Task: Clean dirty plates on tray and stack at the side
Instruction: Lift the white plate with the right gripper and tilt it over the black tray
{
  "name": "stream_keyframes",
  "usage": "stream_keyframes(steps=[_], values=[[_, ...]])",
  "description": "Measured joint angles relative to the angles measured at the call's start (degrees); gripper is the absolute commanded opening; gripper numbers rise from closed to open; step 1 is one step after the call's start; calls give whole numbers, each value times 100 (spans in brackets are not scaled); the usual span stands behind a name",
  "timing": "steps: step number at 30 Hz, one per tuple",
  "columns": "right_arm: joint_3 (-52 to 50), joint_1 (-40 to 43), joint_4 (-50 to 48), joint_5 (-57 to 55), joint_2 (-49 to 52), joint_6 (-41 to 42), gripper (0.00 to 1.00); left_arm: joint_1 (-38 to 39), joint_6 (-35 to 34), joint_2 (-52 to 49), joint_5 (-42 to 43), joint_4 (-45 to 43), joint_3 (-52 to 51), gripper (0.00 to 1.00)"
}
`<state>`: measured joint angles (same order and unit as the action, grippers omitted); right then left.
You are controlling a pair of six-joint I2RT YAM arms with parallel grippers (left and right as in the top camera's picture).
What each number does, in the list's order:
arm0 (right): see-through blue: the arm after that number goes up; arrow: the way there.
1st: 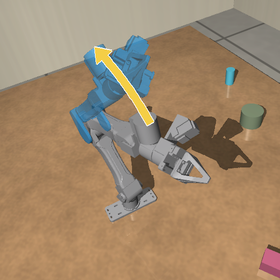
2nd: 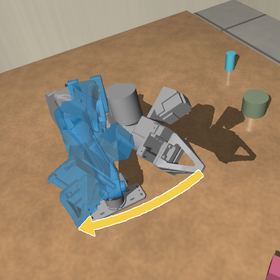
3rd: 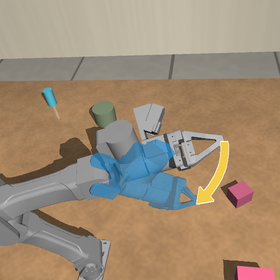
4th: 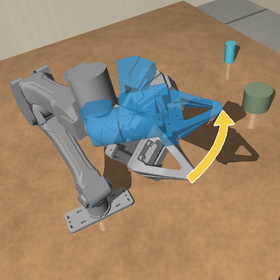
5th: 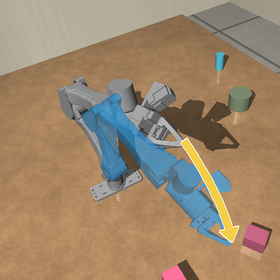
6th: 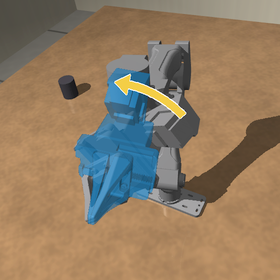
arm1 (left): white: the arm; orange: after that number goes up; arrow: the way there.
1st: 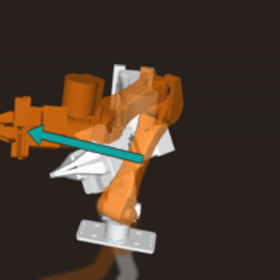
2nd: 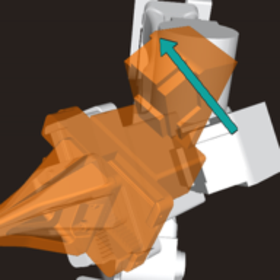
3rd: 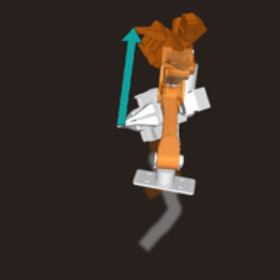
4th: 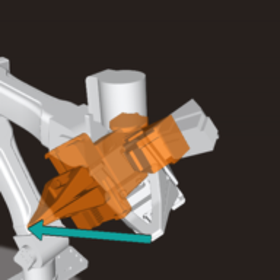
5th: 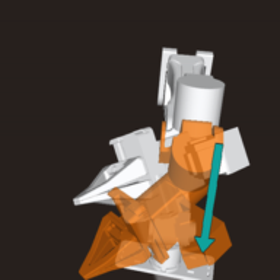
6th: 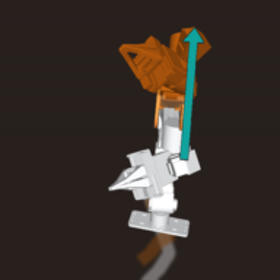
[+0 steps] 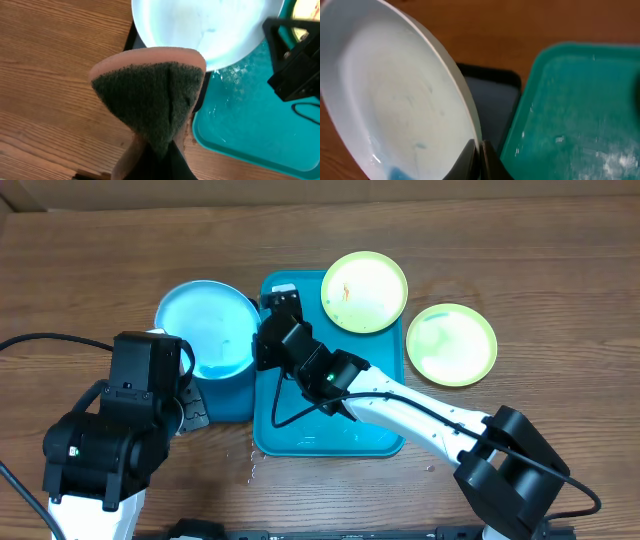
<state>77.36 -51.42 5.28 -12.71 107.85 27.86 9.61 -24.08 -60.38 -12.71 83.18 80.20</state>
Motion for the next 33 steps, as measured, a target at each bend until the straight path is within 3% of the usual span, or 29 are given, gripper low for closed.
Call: stream_keyframes(steps=[11,24,33], values=[[2,-22,-1547,-433,0,-2382,4,0,0,0,0,-4,-26,4],[24,-595,-4013,-1978,0,-5574,4,0,0,0,0,-70,-109,4],[26,-713,-4813,-2361,0,-6752,4,0,0,0,0,-76,-109,4]])
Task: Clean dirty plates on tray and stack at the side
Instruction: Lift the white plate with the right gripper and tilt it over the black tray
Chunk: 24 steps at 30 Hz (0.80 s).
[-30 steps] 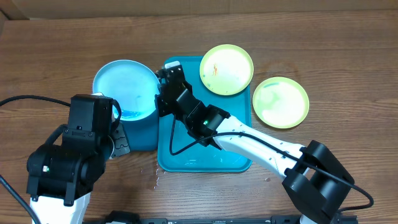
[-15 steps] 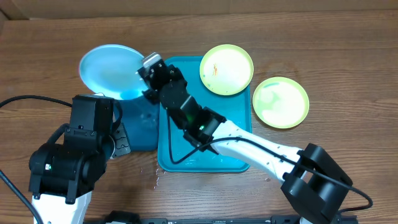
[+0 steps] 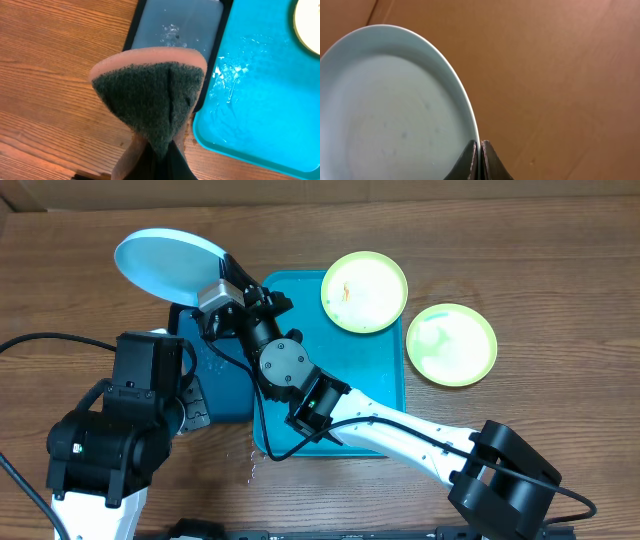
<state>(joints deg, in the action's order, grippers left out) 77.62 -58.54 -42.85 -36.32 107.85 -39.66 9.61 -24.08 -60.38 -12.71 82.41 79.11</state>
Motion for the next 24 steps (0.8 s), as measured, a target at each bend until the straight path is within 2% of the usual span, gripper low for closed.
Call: stream_keyframes(steps=[24], values=[[0,0,31,-55,0,-256,4,0,0,0,-173,-9,0,4]])
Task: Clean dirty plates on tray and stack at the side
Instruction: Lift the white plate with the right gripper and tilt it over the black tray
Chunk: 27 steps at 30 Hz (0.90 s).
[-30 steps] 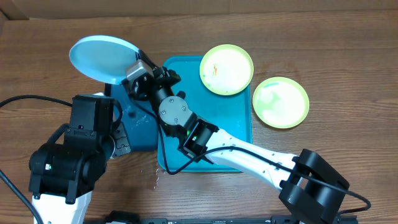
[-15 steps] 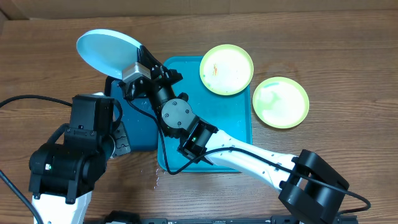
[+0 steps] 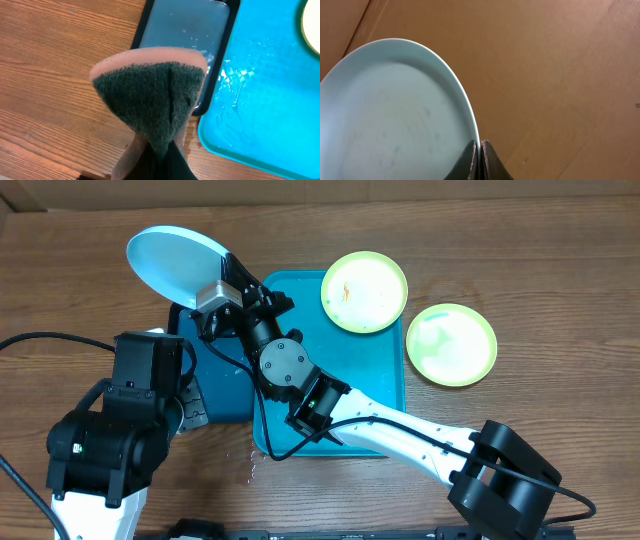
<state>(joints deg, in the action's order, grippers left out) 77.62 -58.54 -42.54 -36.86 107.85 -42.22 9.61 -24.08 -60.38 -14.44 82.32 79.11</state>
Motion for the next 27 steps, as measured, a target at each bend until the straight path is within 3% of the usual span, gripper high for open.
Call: stream_keyframes(steps=[14,27], values=[[0,-13,9,-33,0,109,4,0,0,0,-76,-2,0,4],[2,-236,566,-369,0,2037,4,0,0,0,-83,2,0,4]])
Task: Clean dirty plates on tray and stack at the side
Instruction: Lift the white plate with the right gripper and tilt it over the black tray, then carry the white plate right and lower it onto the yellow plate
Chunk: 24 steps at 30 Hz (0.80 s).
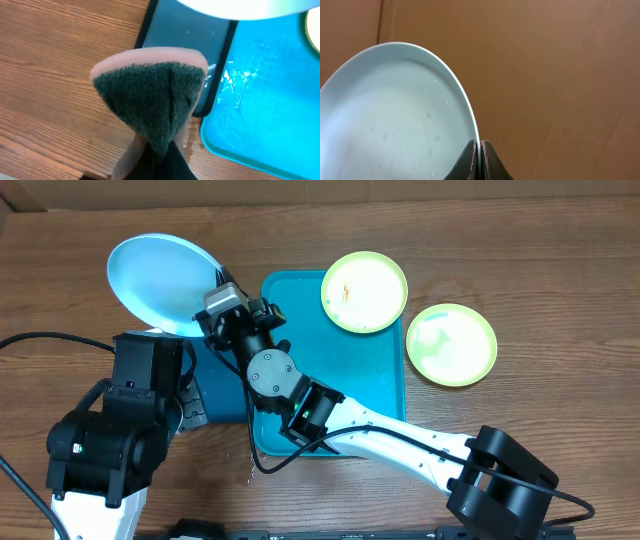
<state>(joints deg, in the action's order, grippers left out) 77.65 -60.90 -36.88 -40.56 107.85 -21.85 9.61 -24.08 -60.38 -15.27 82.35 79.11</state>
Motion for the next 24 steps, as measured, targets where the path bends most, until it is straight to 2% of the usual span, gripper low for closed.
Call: stream_keyframes(steps=[5,9,13,20,24], values=[[28,4,1495,-234,0,1062,4,0,0,0,-2,0,0,4],[24,2,2876,-313,0,2551,4,0,0,0,-2,0,-2,4],[22,11,3539,-177,2,3773,4,0,0,0,-2,-2,-2,4],[24,243,4232,758,-15,4734,4,0,0,0,-2,-2,-2,4],[22,815,5058,1449,-291,5237,4,0,0,0,-2,-4,0,4]])
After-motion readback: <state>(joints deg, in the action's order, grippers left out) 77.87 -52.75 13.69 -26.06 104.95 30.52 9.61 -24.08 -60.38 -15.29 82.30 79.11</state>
